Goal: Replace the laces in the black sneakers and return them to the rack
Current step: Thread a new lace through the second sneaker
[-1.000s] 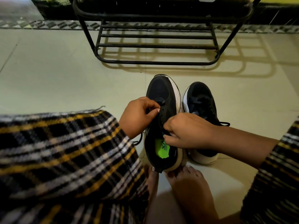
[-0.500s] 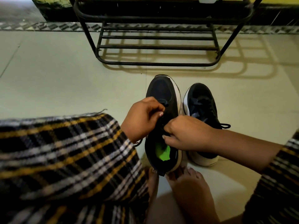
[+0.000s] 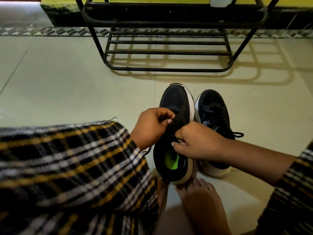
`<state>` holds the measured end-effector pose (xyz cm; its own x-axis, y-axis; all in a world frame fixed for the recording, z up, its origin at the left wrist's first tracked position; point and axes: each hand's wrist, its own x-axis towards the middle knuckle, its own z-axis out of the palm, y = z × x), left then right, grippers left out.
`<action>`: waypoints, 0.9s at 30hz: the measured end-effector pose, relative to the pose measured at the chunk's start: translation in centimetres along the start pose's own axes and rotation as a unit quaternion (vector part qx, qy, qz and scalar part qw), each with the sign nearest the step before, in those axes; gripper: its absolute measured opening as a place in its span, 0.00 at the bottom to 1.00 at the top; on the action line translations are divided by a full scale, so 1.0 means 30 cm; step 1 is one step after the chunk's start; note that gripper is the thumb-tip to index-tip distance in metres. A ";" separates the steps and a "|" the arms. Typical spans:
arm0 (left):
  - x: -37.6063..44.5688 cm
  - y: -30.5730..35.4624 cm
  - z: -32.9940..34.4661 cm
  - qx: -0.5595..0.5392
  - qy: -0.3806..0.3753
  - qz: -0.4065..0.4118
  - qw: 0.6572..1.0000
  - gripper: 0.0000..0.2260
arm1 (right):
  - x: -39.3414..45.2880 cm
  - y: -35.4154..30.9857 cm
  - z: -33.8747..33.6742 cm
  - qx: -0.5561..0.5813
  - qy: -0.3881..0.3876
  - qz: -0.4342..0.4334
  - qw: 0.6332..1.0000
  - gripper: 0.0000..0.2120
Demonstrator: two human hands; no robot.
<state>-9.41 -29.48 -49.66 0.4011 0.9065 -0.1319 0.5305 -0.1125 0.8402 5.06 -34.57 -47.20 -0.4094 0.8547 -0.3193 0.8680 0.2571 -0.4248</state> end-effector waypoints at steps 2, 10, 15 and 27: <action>0.002 0.000 -0.002 0.005 0.019 0.002 1.000 0.06 | -0.002 -0.006 -0.003 -0.002 0.003 -0.001 1.000 0.20; -0.007 0.016 0.029 -0.045 0.074 -0.049 0.995 0.06 | 0.011 -0.027 -0.010 -0.009 -0.002 0.025 1.000 0.18; 0.006 0.052 0.001 -0.226 0.041 -0.193 0.954 0.07 | 0.010 -0.026 -0.011 -0.021 -0.007 0.014 1.000 0.18; 0.018 0.043 -0.025 -0.229 -0.032 -0.160 0.960 0.13 | 0.021 0.061 -0.033 0.311 0.097 0.171 0.930 0.08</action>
<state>-9.07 -28.84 -48.26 0.3245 0.8368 -0.4411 0.2558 0.3713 0.8926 6.66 -33.10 -47.34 -0.0283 0.9189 -0.3935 0.5839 -0.3043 -0.7526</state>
